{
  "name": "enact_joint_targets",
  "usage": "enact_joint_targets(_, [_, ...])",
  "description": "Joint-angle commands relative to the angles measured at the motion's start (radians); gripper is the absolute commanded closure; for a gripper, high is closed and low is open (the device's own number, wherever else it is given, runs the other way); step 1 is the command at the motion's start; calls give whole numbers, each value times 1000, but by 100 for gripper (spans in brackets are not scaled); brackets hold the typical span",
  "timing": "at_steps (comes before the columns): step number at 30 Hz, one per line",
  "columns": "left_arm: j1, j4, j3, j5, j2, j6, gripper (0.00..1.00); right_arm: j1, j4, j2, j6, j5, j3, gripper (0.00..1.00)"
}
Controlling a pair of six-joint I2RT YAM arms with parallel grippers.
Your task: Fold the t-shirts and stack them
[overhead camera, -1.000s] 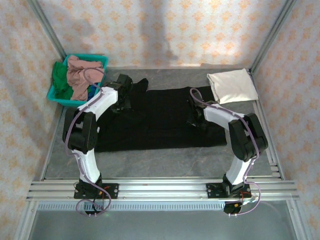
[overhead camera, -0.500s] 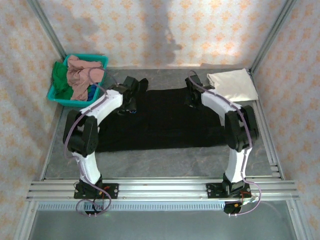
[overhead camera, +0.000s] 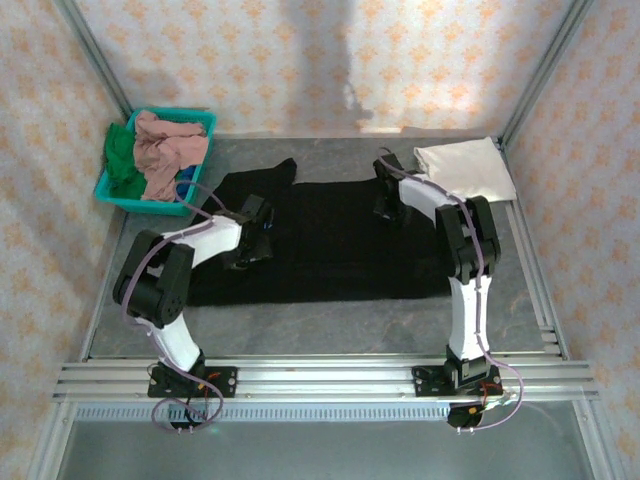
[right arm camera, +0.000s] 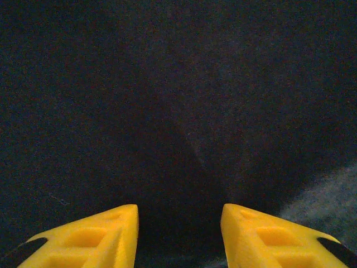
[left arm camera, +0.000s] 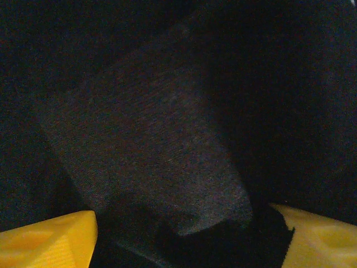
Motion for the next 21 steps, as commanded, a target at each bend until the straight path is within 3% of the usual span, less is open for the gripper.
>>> enact_joint_targets(1, [6,-103,-89,7,-8,-20,20,5,-47,-68,48,-53,-130,57])
enact_joint_targets(4, [8,-156,-45,-7,-56,6,17,4,-51,-124,53,-72,-184,57])
enact_joint_targets(8, [8,-228,199,-37,-34,86,6,-2,-99,-154,18,-3,-85,56])
enact_joint_targets(10, [9,-254,364,-56,36,147,0,-13,-119,-151,-1,47,-14,55])
enact_joint_targets(14, [50,-329,718,-95,263,193,0,-63,-134,-107,-33,115,97,50])
enact_joint_targets(21, [117,-450,1281,-75,653,258,8,-139,-183,31,-75,117,237,44])
